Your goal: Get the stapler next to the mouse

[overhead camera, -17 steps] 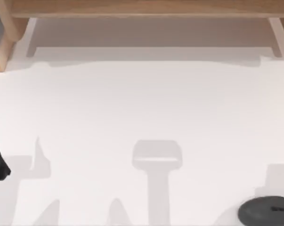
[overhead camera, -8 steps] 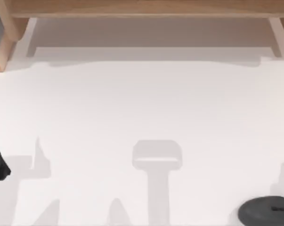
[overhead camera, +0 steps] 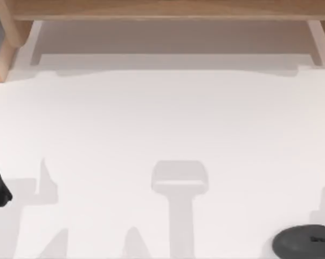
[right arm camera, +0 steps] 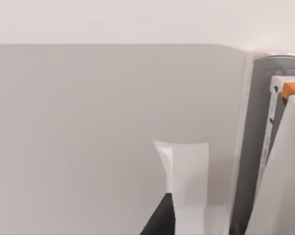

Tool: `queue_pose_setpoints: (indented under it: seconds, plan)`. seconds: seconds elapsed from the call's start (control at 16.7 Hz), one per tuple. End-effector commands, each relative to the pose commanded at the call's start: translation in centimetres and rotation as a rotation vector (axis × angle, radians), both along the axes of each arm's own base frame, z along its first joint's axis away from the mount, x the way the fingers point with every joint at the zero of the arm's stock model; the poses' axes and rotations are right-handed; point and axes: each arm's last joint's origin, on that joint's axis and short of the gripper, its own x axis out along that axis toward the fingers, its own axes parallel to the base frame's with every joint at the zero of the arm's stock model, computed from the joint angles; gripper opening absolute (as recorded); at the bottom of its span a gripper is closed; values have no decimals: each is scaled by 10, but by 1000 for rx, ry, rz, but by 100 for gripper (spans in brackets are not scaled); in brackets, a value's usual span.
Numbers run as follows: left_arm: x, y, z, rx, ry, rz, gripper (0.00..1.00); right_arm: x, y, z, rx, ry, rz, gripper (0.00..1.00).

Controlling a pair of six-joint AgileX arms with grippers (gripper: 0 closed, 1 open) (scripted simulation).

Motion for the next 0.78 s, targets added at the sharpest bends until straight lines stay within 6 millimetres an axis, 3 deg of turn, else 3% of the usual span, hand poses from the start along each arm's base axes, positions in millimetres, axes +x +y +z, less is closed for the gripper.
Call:
queue_pose_setpoints:
  seconds: [0.3,0.78]
  plan:
    - [0,0,0,0,0,0,100,0,0,0,0,0,0,2]
    - [0,0,0,0,0,0,100,0,0,0,0,0,0,0]
